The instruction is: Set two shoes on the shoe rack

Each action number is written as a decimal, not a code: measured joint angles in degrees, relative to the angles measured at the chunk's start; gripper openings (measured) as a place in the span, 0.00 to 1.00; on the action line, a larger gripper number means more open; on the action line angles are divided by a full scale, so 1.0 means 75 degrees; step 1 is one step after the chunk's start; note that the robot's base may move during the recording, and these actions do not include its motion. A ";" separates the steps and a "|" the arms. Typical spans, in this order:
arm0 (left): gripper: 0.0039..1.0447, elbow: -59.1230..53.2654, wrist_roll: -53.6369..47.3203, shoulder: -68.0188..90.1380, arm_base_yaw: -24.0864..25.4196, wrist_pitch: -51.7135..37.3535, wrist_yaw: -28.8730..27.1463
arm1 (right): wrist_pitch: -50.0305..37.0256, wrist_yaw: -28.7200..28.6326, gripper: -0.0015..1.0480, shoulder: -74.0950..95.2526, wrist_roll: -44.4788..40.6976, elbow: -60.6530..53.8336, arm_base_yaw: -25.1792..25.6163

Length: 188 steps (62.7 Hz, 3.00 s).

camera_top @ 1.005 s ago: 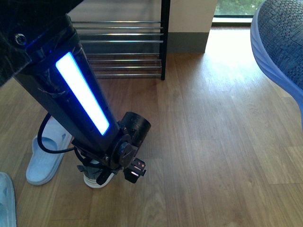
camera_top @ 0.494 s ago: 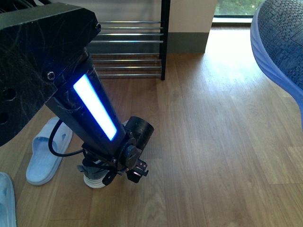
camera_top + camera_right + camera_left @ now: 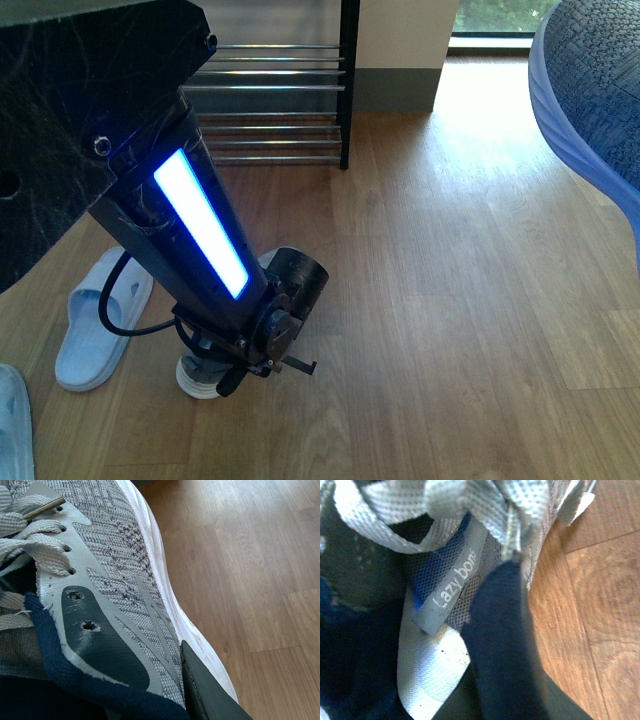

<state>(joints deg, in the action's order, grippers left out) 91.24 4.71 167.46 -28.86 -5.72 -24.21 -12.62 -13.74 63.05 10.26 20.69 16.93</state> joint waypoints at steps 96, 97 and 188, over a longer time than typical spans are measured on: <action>0.01 -0.8821 0.1221 -1.2458 -0.0291 -0.1536 -0.0886 | 0.0000 -0.0003 0.01 0.0000 0.0000 0.0000 0.0000; 0.01 -0.8821 0.1215 -1.2458 -0.0291 -0.1536 -0.0886 | 0.0000 -0.0003 0.01 0.0000 0.0000 0.0000 0.0000; 0.01 -0.8830 0.1174 -1.2458 -0.0332 -0.1536 -0.0831 | 0.0000 0.0090 0.01 -0.0003 0.0000 0.0000 0.0012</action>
<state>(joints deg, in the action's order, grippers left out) 25.02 13.52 74.02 -31.35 -17.23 -30.44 -12.62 -13.06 63.02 10.26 20.69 17.02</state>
